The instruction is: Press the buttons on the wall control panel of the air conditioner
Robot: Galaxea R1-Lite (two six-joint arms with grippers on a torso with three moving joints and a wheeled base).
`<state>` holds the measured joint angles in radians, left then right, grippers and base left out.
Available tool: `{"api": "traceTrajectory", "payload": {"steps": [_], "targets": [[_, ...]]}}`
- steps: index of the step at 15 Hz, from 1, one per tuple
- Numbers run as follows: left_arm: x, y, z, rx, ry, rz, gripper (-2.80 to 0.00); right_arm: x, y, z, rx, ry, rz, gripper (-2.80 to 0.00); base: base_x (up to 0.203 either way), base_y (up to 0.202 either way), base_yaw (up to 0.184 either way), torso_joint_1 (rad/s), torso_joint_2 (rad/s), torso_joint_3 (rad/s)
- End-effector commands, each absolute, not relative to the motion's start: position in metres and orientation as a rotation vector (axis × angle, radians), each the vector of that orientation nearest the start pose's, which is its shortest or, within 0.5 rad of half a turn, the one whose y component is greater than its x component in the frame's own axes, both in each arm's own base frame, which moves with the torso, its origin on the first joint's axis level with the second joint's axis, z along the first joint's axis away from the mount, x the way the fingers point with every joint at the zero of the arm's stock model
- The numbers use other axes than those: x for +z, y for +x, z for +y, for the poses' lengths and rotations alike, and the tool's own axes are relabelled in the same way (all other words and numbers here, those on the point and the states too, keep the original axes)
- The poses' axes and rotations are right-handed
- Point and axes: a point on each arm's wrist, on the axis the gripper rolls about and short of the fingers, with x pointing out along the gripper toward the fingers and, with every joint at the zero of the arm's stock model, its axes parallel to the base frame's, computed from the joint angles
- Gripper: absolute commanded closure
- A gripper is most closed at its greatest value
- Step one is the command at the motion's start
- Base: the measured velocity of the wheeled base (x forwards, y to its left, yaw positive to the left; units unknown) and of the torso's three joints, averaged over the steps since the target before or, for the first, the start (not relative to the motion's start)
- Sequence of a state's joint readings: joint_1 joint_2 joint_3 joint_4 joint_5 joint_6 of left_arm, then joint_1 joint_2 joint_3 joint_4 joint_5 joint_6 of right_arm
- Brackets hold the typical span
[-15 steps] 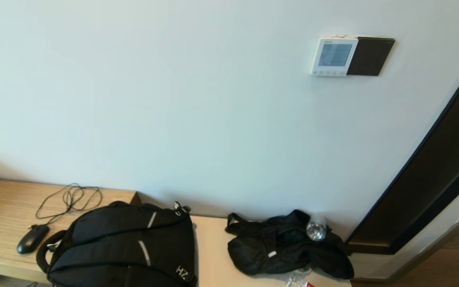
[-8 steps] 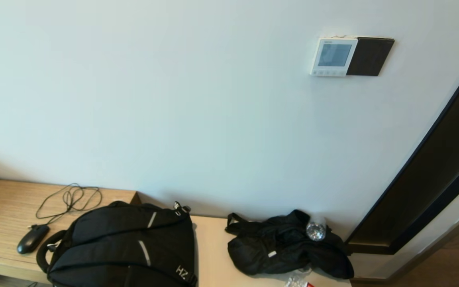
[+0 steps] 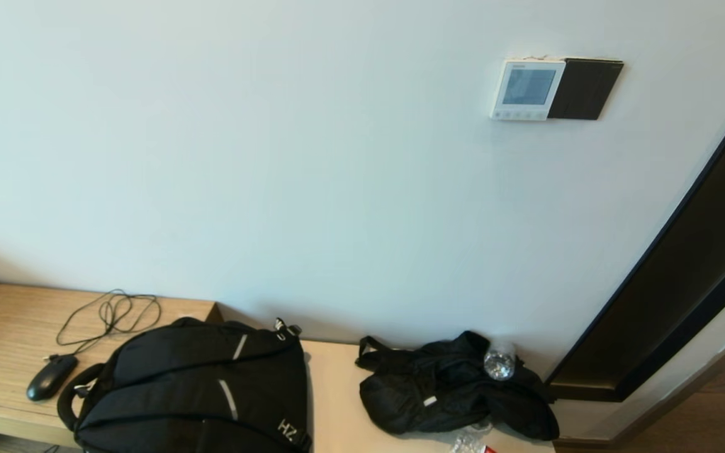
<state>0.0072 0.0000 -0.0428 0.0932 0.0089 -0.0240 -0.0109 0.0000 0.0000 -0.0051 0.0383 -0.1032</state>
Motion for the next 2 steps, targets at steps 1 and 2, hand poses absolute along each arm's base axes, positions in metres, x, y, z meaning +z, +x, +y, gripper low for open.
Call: {"api": "traceTrajectory", "payload": {"steps": [1,2], "targets": [[0.0777,-0.0263,0.0000,0.017,-0.024,0.050,0.00,0.0761,-0.0227,0.0011,0.027,-0.089,-0.006,0.00,0.000,0.000,0.000,0.000,0.00,0.000],[0.0777,-0.0263,0.0000,0.017,-0.024,0.050,0.00,0.0763,-0.0227,0.0011,0.024,-0.072,-0.007,0.00,0.000,0.000,0.000,0.000,0.00,0.000]]}}
